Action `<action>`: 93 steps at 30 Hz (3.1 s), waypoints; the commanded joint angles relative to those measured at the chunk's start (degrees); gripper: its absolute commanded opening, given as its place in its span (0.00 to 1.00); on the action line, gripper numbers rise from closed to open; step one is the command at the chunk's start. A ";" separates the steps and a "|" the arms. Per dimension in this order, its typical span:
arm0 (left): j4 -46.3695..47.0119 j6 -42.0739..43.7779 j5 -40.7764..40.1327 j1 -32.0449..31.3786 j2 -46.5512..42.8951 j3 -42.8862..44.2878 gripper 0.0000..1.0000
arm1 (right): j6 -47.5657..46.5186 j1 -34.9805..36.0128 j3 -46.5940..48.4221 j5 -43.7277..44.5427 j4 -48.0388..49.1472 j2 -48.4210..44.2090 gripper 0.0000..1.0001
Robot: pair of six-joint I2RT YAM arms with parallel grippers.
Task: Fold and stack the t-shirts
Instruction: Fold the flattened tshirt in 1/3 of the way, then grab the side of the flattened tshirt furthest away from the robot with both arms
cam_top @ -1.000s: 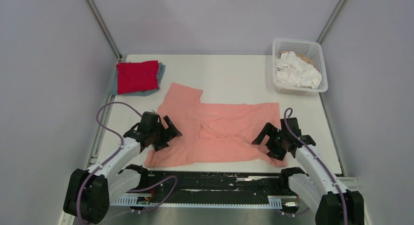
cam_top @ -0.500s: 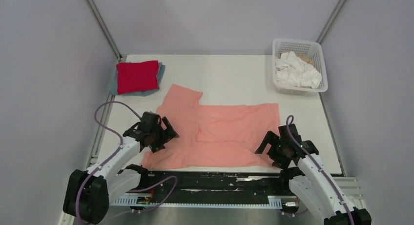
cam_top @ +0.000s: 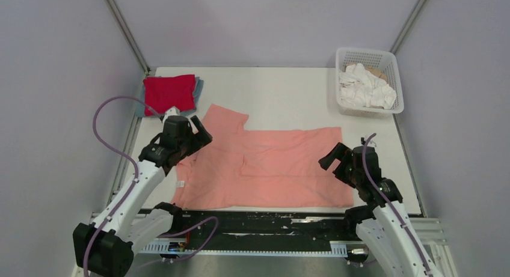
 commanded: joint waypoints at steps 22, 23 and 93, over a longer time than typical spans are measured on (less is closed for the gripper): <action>1.69 16.11 5.69 11.79 61.62 56.40 1.00 | -15.35 0.34 15.95 15.45 36.28 37.53 1.00; 1.28 16.71 7.18 11.78 63.92 57.62 1.00 | -15.35 0.28 15.83 15.37 36.28 37.47 1.00; 4.31 18.86 12.56 5.69 55.83 46.31 0.00 | -5.50 0.34 45.44 40.17 8.96 79.20 0.42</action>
